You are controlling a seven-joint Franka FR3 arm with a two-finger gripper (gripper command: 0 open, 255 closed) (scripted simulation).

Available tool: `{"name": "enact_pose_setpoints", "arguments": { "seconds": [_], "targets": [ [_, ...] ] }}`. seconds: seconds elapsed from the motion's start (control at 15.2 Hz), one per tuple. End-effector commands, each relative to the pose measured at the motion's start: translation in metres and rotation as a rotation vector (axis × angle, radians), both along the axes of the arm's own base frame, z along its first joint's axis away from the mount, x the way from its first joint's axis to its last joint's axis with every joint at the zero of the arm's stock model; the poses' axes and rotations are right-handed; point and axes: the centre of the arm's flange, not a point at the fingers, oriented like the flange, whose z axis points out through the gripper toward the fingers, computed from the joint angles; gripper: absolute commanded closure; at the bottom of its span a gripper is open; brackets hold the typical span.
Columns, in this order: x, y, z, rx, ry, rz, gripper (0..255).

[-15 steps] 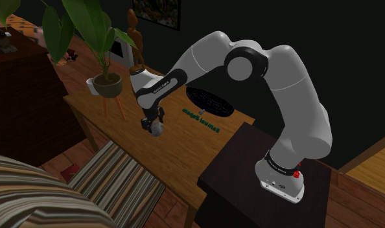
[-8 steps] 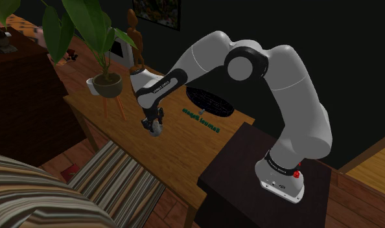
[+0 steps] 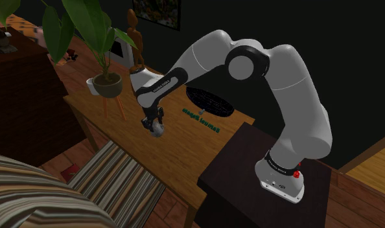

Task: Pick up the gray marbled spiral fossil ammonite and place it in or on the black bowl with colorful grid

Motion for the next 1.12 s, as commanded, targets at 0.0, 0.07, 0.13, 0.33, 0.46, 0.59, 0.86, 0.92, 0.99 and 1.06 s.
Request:
{"name": "enact_pose_setpoints", "arguments": {
  "seconds": [0.0, 0.07, 0.13, 0.33, 0.46, 0.59, 0.86, 0.92, 0.99, 1.06],
  "targets": [
    [0.001, 0.0, 0.01, 0.0, 0.0, 0.0, 255],
    [0.001, 0.0, 0.015, 0.0, 0.0, 0.0, 255],
    [0.0, 0.0, 0.02, 0.0, 0.0, 0.0, 255],
    [0.001, 0.0, 0.036, 0.0, 0.0, 0.0, 255],
    [0.001, 0.0, 0.047, 0.0, 0.0, 0.0, 255],
    [0.0, 0.0, 0.057, 0.0, 0.0, 0.0, 255],
    [0.001, 0.0, 0.078, 0.0, 0.0, 0.0, 255],
    [0.001, 0.0, 0.084, 0.0, 0.0, 0.0, 255],
    [0.001, 0.0, 0.089, 0.0, 0.0, 0.0, 255],
    [0.001, 0.0, 0.094, 0.0, 0.0, 0.0, 255]
  ]
}}
